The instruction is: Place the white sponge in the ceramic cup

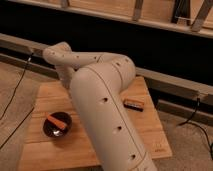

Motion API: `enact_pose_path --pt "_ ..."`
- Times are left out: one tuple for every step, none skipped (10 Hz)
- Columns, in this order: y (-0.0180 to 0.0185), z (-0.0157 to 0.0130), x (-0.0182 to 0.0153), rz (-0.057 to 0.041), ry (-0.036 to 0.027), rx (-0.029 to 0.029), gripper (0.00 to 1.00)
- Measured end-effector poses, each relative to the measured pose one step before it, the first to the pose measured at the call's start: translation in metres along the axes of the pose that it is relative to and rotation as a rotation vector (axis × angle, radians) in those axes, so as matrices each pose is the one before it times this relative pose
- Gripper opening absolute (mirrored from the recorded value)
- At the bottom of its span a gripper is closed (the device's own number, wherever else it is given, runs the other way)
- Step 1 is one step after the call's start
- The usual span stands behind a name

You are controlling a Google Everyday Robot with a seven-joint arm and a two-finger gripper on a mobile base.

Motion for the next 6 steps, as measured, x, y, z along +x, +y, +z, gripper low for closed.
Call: enact_pose_path --pt "0.00320 -0.00320 -0.00127 -0.00756 -0.00389 -0.00351 0.00" --pt "0.00281 -0.00379 -0.00109 -0.01142 -0.00289 -0.00227 0.00" --pt "0.00280 -0.00763 -0.00118 -0.01894 -0.00546 -0.00285 0.00" --pt "0.00238 -0.01110 -0.00105 -0.02368 -0.00847 -0.00052 0.00" --pt "0.00033 -0.00464 -0.00065 -0.00851 -0.00388 0.00133 0.00" --pt "-0.00048 -0.00819 -0.00173 -0.01061 -0.00777 0.00395 0.00"
